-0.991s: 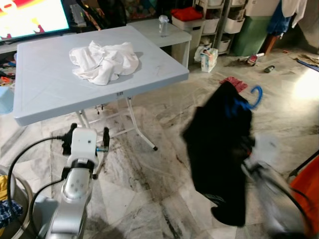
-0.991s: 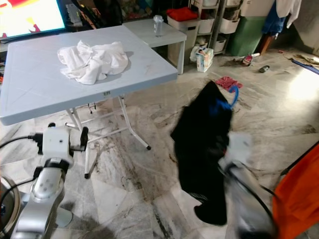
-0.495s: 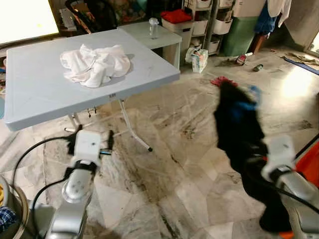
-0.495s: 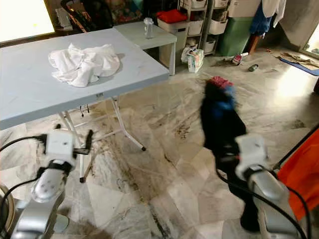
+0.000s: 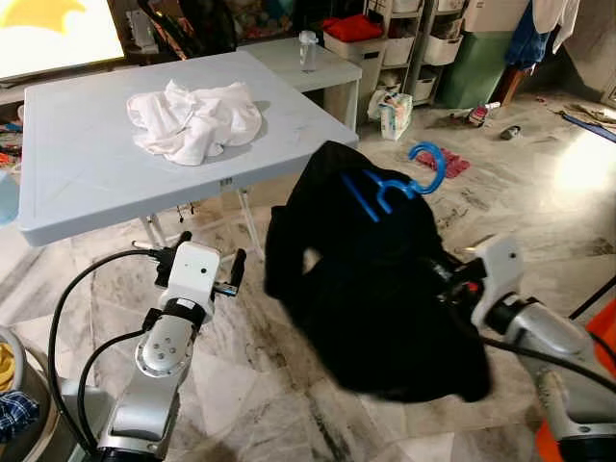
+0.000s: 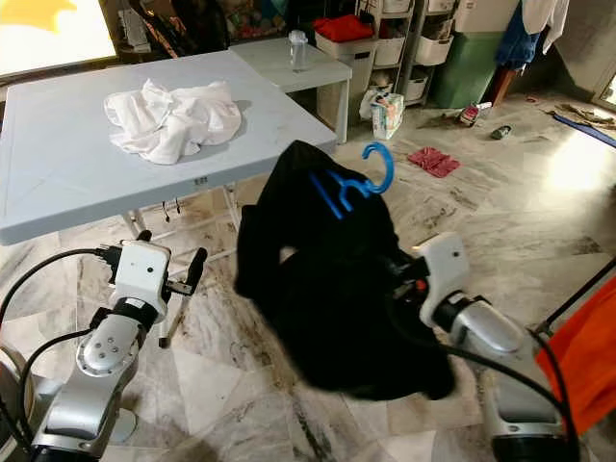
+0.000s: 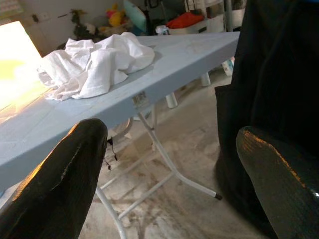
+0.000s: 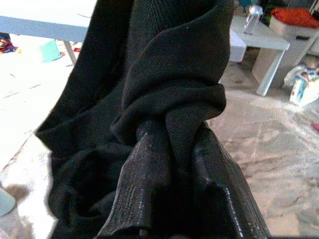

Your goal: Hang hanger

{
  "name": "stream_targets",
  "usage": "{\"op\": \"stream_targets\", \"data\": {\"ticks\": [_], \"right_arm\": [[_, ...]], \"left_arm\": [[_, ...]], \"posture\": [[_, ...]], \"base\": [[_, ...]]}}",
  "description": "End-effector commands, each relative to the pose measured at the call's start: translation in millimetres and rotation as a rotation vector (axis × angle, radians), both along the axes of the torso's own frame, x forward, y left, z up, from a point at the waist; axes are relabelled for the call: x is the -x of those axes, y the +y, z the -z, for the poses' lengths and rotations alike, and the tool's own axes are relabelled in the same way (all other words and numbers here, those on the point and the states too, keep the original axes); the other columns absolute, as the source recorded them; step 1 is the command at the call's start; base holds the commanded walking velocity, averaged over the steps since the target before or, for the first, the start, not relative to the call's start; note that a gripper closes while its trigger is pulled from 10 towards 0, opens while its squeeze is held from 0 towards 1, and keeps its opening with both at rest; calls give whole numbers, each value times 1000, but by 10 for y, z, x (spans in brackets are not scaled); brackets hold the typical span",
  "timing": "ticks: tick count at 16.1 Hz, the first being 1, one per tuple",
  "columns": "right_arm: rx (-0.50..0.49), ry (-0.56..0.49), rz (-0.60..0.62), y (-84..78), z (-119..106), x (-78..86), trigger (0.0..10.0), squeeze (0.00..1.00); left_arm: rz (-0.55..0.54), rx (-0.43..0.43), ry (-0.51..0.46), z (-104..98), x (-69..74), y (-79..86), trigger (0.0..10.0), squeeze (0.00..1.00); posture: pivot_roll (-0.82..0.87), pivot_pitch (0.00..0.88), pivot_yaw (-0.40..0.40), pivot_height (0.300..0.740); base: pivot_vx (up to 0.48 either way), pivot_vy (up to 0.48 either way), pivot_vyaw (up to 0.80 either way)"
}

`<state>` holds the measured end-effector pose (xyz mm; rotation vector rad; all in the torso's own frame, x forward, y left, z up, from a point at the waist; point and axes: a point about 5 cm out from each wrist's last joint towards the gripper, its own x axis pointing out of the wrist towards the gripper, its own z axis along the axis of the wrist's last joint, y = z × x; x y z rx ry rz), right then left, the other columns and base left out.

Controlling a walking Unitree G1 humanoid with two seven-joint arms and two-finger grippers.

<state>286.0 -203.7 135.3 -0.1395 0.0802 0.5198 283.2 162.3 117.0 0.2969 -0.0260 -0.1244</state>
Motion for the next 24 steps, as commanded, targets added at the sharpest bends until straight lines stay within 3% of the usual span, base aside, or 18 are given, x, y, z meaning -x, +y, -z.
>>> {"op": "stream_targets", "data": {"ticks": [1, 2, 7, 11, 12, 15, 18, 19, 20, 24], "right_arm": [[15, -63, -10, 31, -91, 4, 10000, 0], [50, -70, -32, 91, -51, 48, 10000, 0], [-31, -41, -64, 131, -78, 58, 10000, 0], [-84, -22, -196, 180, -261, 64, 10000, 0], [-102, -11, -298, 240, -374, 110, 10000, 0], [-68, 64, -469, 276, -428, 262, 10000, 0], [-41, 150, -568, 246, -396, 390, 10000, 0], [-12, 183, -584, 202, -372, 429, 10000, 0], [-9, 186, -591, 190, -379, 442, 10000, 0], [34, 190, -555, 99, -371, 403, 10000, 0]], "left_arm": [[29, -3, -4, -33, -8, -19, 10000, 0], [47, -1, 0, -39, -28, -38, 10000, 0], [62, -20, 15, -43, -112, -98, 10000, 0], [171, -143, 41, 26, -180, -150, 10000, 0], [217, -154, 21, 15, -224, -259, 10000, 0], [238, -140, -44, -69, -320, -408, 10000, 0], [257, -145, -68, -99, -374, -496, 10000, 0], [271, -135, -83, -106, -379, -539, 784, 0], [301, -114, -84, -99, -362, -574, 0, 0], [296, -130, -77, -41, -350, -531, 0, 0]], "posture": [[47, 0, -4, 740], [41, 0, -2, 740], [40, 0, -9, 740], [33, 0, -20, 740], [23, 0, -19, 740], [12, 0, -20, 740], [2, 0, -25, 740], [-1, 0, -25, 740], [-3, 0, -25, 740], [-2, 0, -26, 740]], "base": [[0, 0, 663], [0, 0, 800], [0, 0, 800], [0, 0, 194], [0, 0, 0], [0, 0, 0], [0, 0, 0], [0, 0, 0], [0, 0, 0], [0, 0, 0]]}}
